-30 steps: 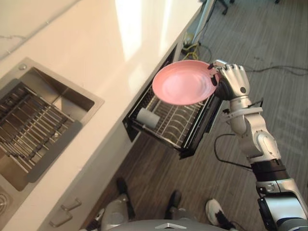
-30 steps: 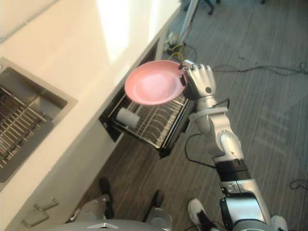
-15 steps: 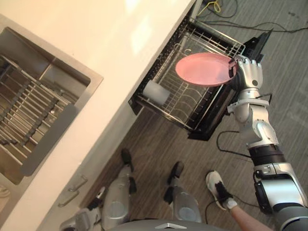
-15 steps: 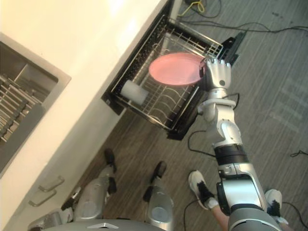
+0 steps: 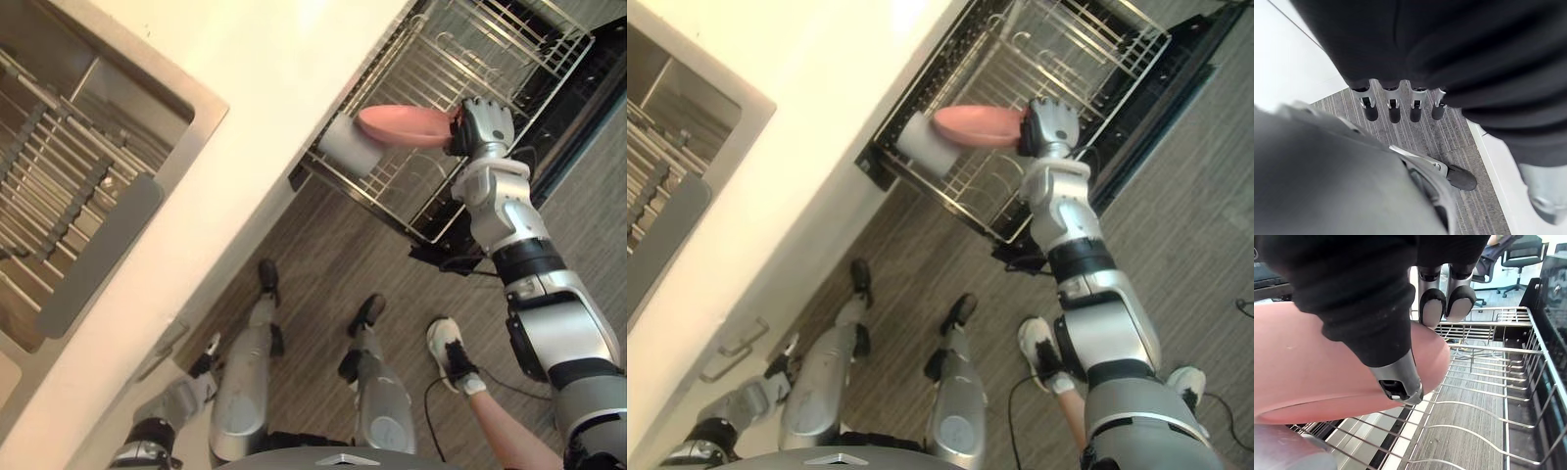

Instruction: Walk over to the sink, pick up the cup, carry it to the dishwasher, place the cup inside the dishwasher, then close the dishwasher door

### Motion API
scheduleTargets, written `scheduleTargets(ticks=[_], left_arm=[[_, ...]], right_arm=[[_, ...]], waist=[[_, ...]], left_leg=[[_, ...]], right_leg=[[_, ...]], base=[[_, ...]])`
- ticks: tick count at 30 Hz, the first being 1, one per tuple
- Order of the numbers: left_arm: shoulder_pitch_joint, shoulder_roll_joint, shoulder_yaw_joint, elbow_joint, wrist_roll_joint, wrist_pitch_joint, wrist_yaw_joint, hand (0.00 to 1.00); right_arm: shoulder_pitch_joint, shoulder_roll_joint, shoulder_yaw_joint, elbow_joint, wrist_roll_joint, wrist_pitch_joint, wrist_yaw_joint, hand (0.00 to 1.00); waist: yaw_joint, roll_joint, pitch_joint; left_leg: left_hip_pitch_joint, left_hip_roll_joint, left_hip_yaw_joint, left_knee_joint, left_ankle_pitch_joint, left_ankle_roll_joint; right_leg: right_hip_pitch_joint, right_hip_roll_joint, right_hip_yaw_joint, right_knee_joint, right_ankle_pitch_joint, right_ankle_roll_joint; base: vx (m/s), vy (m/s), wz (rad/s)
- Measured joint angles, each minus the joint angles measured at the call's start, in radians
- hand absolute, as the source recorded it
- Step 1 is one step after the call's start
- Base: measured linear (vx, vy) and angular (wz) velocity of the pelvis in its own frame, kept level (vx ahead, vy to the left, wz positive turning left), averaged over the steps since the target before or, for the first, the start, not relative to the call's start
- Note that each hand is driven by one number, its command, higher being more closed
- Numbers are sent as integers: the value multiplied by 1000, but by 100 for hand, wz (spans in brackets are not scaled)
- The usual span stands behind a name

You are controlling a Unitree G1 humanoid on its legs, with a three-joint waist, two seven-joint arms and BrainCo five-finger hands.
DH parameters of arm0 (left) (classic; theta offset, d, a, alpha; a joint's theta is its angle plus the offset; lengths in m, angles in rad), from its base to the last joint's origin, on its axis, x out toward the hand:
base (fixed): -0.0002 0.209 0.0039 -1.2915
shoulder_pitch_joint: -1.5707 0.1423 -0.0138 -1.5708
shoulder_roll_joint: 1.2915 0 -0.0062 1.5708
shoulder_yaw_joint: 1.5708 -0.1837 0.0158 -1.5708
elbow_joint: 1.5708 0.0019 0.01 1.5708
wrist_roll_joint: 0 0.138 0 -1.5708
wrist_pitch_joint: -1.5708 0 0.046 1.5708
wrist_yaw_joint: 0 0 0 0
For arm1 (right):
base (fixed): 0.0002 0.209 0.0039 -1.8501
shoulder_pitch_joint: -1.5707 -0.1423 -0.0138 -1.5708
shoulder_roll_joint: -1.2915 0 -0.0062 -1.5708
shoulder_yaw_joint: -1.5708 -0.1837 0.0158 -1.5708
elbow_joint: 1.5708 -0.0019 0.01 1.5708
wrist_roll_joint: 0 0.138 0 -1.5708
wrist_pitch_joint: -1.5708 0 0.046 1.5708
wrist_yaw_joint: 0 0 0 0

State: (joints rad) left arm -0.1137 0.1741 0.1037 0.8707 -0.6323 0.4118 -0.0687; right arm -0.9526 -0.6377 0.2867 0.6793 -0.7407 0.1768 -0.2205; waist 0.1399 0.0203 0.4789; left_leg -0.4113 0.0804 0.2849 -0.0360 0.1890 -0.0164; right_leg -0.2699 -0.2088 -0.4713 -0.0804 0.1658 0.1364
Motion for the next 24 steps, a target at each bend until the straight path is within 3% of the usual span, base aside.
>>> scheduleTargets(ticks=[6, 7, 11, 16, 24], left_arm=[[-32, -3, -31, 0, -26, -21, 21, 0], [-37, -4, -32, 0, -35, -22, 22, 0], [-60, -13, -36, -2, -44, -22, 35, 0], [-71, -37, -36, -37, -53, -21, 43, 0], [-55, -53, -38, -69, -53, -7, 88, 0]], right_arm=[[-73, 0, 27, 98, 32, 98, 2, 100], [-85, 0, 27, 110, 33, 116, 2, 0], [-128, -2, 23, 148, 74, 192, 26, 0], [-137, -2, 2, 201, 191, 196, 33, 0], [-125, 1, -138, 91, 771, 101, 86, 0]], waist=[[21, 7, 5], [24, 11, 8], [23, 17, 12], [24, 29, 19], [5, 36, 22]], left_leg=[[-25, -3, -13, 2, 4, 6], [-26, -4, -13, 1, 4, 6], [-58, -4, -15, 2, 13, 12], [-59, -3, -40, 13, 14, 13], [7, 1, -27, 16, 12, 9]], right_leg=[[-17, -2, -13, 0, 7, -2], [-19, -2, -14, 0, 7, -2], [-50, -1, -14, 0, 12, -4], [-44, -1, -15, 0, 20, -9], [7, -5, -8, 0, 24, -13]], base=[[-23, 25, 6], [-36, 35, 0], [-9, 8, 0], [-8, 22, 1], [-28, 19, -6]])
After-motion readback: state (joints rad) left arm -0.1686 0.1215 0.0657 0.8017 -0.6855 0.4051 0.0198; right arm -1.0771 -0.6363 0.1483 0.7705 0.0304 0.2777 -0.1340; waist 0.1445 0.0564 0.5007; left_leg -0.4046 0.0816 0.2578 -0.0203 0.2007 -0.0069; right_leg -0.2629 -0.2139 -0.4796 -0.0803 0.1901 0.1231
